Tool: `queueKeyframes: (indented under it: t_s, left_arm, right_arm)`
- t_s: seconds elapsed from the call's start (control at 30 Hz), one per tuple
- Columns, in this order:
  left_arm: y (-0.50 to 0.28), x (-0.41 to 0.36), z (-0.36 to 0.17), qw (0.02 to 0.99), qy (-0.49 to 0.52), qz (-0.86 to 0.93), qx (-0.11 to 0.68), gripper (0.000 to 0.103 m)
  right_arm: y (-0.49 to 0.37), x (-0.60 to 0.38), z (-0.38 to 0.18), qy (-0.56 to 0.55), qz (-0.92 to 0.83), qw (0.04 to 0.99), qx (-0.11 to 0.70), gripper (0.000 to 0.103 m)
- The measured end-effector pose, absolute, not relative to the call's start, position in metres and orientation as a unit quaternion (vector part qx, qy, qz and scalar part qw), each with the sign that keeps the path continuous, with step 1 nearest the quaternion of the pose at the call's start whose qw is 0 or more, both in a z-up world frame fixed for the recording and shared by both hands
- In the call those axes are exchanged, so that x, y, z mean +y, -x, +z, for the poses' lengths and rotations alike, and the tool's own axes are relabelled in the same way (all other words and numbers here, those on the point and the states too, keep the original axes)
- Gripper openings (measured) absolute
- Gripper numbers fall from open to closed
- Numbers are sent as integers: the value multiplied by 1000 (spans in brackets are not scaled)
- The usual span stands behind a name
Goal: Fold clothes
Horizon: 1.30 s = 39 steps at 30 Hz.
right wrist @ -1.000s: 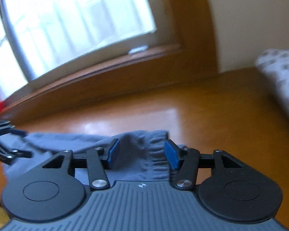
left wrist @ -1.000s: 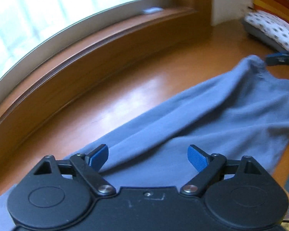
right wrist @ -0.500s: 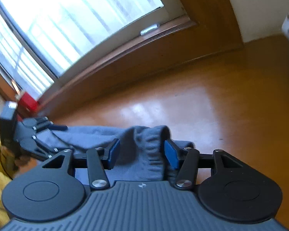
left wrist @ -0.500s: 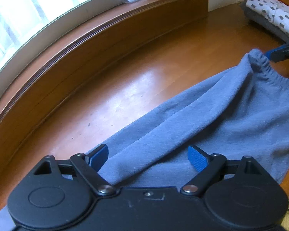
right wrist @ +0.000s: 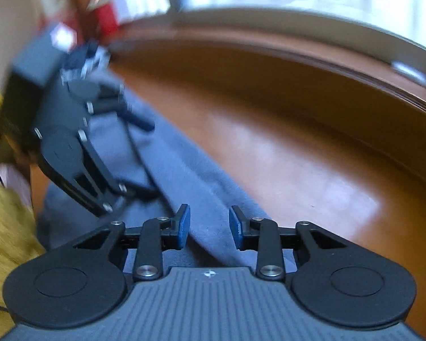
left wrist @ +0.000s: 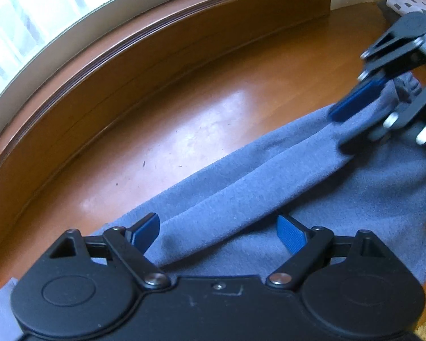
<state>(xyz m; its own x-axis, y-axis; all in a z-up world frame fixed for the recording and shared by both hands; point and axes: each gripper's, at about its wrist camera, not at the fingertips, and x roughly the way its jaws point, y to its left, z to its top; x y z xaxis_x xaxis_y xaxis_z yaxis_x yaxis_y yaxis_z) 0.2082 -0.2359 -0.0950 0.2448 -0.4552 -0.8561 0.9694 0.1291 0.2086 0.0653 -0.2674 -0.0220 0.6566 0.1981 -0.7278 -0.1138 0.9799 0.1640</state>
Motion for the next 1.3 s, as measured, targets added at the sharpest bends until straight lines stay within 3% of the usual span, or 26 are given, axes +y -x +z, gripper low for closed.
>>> queueKeyframes:
  t_s: [0.17,0.23,0.27,0.3,0.53,0.77,0.87,0.97,1.1,1.27,1.3]
  left_arm:
    - [-214,-236,-101,681,-386,-525,335,88]
    - [-215,-237,-103,679,-384,-527,338,89]
    - [-217,-238,-104,678,-383,-528,339,89]
    - [-218,-239,-105,677,-382,-528,341,89]
    - [-222,-243,-107,669,-387,-538,338,89]
    - [-218,-235,-107,665,-381,-543,344,90]
    - [-219,-233,-108,667,-377,-540,348,90]
    - [-218,-229,-108,666,-380,-540,346,90]
    - [-213,-223,-109,666,-382,-540,346,90]
    - [-223,-226,-110,667,-369,-540,358,90]
    - [-226,-228,-111,667,-367,-541,358,90]
  right_arm:
    - [-84,-256,-35,-7,103,889,446,32]
    - [-85,-253,-36,0,101,887,451,20]
    - [-86,-252,-35,-1,93,887,451,4]
    - [-86,-250,-33,3,87,890,447,2]
    - [-97,-265,-20,-18,-15,922,386,0]
    - [-117,-271,-35,-12,-88,913,397,3]
    - [-107,-256,-11,-33,-37,934,353,5]
    - [-110,-230,0,-43,78,928,363,5]
    - [-142,-210,-25,-69,136,906,395,5]
    - [-173,-233,-52,-90,32,916,390,0]
    - [-176,-242,-53,-103,-2,919,380,6]
